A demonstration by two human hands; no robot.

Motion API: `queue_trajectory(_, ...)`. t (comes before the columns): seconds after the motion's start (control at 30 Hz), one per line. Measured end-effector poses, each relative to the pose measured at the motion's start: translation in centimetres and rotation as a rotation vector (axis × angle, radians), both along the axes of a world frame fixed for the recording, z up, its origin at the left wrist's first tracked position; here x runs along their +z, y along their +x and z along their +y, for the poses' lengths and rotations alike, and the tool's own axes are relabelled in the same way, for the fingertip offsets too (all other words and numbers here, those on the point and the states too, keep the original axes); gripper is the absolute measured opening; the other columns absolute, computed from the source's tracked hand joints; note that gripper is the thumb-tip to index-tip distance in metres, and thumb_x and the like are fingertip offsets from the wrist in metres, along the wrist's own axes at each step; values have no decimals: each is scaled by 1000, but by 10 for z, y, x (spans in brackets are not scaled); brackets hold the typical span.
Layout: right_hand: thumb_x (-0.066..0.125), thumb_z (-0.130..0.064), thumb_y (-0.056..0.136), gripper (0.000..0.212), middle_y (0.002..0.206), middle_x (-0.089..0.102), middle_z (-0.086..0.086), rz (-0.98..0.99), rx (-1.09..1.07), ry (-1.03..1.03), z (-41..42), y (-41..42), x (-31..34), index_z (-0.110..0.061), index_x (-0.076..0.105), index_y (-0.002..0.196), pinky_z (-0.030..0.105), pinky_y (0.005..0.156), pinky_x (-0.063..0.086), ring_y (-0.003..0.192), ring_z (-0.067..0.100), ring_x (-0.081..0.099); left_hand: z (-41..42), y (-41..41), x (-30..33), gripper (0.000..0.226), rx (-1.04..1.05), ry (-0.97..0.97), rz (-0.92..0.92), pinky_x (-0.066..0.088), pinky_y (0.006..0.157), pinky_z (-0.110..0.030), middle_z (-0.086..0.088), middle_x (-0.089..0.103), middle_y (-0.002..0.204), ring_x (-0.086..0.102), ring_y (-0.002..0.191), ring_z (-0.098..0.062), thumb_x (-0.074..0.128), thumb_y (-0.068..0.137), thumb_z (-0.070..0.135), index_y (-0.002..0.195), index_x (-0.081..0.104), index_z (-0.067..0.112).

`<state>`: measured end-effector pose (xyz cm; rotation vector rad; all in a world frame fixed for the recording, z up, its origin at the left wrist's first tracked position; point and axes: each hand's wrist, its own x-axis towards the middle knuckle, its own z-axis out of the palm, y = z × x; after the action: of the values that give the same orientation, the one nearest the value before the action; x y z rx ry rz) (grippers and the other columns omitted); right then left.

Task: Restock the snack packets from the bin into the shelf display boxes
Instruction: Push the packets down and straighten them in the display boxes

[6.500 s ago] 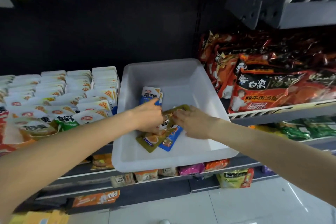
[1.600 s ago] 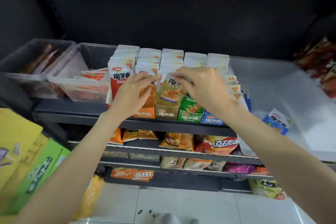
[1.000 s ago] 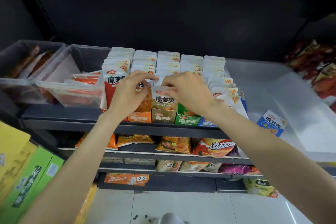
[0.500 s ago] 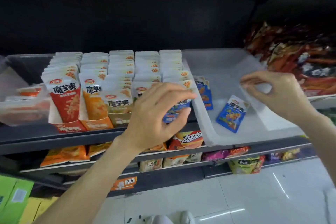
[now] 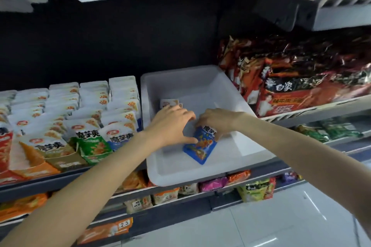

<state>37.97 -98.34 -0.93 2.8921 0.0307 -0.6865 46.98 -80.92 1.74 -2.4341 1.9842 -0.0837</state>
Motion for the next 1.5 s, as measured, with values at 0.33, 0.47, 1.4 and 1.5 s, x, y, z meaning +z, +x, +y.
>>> queue_trajectory(0.33,75,-28,78,13,71,55,-14,-603,-155,492,10,-44,69,-25,63,74,27,64,39,72,4,55,20,-11,1,20,115,-226,538,54,80,-27,7,72,94,64,80,0,67,86,23,106,69,20)
queue_trajectory(0.47,76,-12,77,13,67,67,-16,-792,-372,1099,33,-64,99,-18,65,77,16,57,49,62,-3,59,54,-17,10,13,165,-560,659,47,67,-7,13,68,81,62,74,9,71,83,15,97,71,13)
queue_trajectory(1.4,63,-8,81,6,55,55,-1,-1014,23,467,177,42,53,-10,63,87,21,48,34,46,22,49,137,101,23,30,159,-440,-45,28,79,-32,9,66,93,55,92,-20,78,70,19,95,62,25)
queue_trajectory(1.5,56,-11,91,7,64,60,6,-891,11,395,180,53,59,-11,61,95,27,54,32,53,29,49,139,103,23,25,127,-466,-29,26,77,-31,7,67,93,55,92,-22,73,72,18,95,64,23)
